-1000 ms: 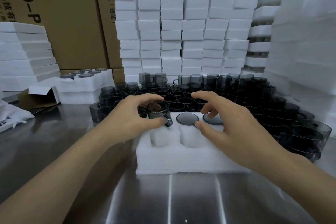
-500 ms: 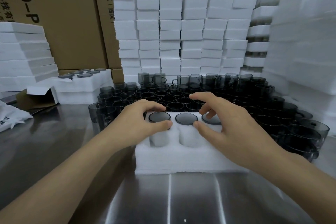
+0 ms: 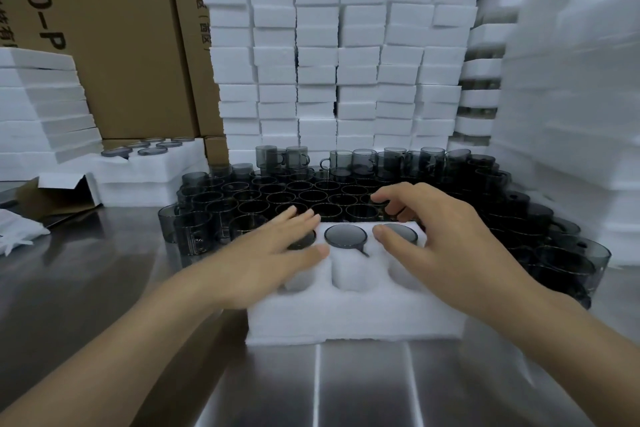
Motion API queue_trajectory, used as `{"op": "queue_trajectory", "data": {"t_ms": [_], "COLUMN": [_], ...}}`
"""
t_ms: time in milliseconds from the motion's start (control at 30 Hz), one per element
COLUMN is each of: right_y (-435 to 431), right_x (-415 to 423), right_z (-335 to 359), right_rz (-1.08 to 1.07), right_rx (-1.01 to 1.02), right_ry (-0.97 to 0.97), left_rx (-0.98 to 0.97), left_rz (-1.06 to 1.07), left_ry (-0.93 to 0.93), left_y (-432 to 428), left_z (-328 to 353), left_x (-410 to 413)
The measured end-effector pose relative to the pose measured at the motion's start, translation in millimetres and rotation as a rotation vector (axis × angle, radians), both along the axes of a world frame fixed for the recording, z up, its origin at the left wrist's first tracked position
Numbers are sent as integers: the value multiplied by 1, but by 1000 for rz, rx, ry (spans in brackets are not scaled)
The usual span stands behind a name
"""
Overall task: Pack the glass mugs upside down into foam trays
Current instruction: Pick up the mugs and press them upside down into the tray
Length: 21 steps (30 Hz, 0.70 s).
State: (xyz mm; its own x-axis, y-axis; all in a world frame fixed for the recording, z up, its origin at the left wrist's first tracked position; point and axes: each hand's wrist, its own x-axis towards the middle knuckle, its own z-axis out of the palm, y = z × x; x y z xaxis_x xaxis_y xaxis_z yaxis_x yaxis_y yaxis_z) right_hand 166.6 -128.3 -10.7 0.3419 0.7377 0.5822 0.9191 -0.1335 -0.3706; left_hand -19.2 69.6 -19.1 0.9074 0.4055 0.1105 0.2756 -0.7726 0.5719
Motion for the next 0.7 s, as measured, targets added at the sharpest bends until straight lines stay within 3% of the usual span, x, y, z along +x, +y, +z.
{"op": "queue_trajectory", "data": {"t_ms": [67,200,267,400,500,700], "right_y": [0,2,2,0,-1,0], "right_x": [2,6,8,8,9,6], "right_z": [-1,-7,-7,-4,-5,-5], "right_rz": [-10,-16,-12,-3,-16,-58], "right_rx": [-51,-265,-293,-293,-284,-254], "right_ry": [4,33,44,48,90,64], "left_rx": [-2,262,283,258,274,495], "left_rz": [16,279,427,626,552,382], "left_ry": [-82,-622,-735,-643,-526,-288], "left_y": [3,15,30,57,56,46], "left_z": [-1,4,9,11,6,-4], "left_x": [0,-4,-11,-27,-29,-22]}}
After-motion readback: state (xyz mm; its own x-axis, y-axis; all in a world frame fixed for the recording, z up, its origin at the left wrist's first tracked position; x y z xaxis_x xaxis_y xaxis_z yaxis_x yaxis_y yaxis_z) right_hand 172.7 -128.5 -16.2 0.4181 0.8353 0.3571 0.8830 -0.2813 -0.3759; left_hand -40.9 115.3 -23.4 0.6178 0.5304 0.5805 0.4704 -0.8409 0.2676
